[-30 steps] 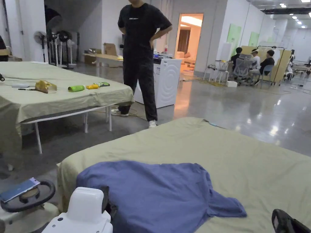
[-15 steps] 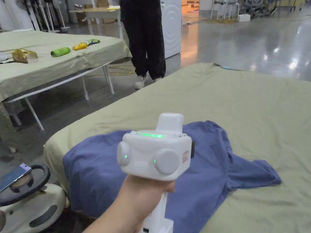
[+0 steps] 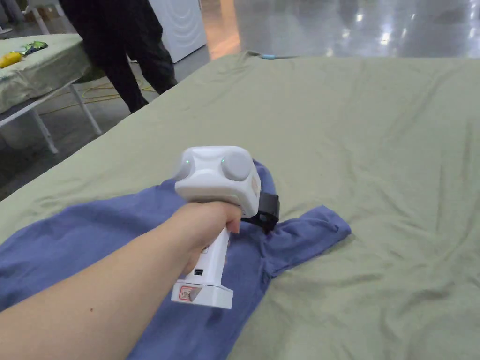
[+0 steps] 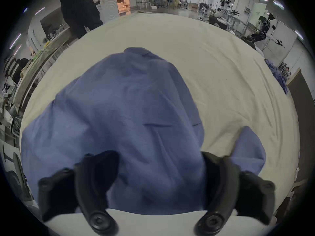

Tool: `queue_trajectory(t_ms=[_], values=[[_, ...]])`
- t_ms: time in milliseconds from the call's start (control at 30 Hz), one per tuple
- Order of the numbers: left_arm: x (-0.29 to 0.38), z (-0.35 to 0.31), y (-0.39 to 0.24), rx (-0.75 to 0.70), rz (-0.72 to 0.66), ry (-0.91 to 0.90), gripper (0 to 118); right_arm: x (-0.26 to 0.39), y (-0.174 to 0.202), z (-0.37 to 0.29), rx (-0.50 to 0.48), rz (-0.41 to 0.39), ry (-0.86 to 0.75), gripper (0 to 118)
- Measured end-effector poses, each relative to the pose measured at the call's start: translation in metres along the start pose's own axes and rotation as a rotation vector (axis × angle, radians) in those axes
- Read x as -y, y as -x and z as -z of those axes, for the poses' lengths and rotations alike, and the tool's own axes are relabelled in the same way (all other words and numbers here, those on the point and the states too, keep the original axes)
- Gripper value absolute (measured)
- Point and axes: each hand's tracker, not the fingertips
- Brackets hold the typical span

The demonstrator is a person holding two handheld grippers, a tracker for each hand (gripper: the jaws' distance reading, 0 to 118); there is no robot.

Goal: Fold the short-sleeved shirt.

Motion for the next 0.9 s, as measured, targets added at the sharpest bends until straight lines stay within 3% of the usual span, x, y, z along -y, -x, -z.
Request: queue_trajectory(t_ms=[33, 67, 100, 133, 267, 367, 400, 500, 600, 733, 900], values=[[0.002, -0.007, -0.003, -0.002, -0.007, -0.074, 61, -0.001, 0.0, -0.001, 0.004, 0.005, -0.005, 2], [0.003, -0.012, -0.006, 0.01, 0.021, -0.079, 15, -0.002, 0.001, -0.002, 0.006, 0.009, -0.01, 2], [0.009, -0.025, -0.016, 0.015, 0.045, -0.091, 6, -0.003, 0.002, -0.002, 0.009, 0.016, -0.014, 2], [0.017, -0.038, -0.025, -0.047, 0.066, -0.115, 6, -0.004, 0.003, -0.004, 0.007, 0.025, -0.015, 2], [0.024, -0.073, -0.046, -0.053, 0.162, -0.238, 6, -0.011, 0.009, -0.017, 0.005, 0.054, -0.038, 2], [0.019, -0.12, -0.074, 0.123, 0.028, -0.311, 6, -0.017, 0.01, -0.038, 0.026, 0.057, -0.067, 2], [0.021, -0.136, -0.091, 0.154, 0.06, -0.374, 6, -0.02, 0.008, -0.046, 0.043, 0.072, -0.076, 2], [0.032, -0.182, -0.174, 0.224, 0.316, -0.492, 6, -0.028, 0.0, -0.078, 0.112, 0.11, -0.103, 2], [0.055, -0.208, -0.279, 0.415, 0.392, -0.491, 6, -0.033, -0.009, -0.122, 0.18, 0.141, -0.126, 2], [0.099, -0.222, -0.429, 0.648, 0.503, -0.391, 6, -0.03, -0.017, -0.19, 0.344, 0.108, -0.166, 2], [0.17, -0.212, -0.582, 0.763, 0.661, -0.23, 6, -0.015, -0.024, -0.259, 0.542, 0.134, -0.154, 2]])
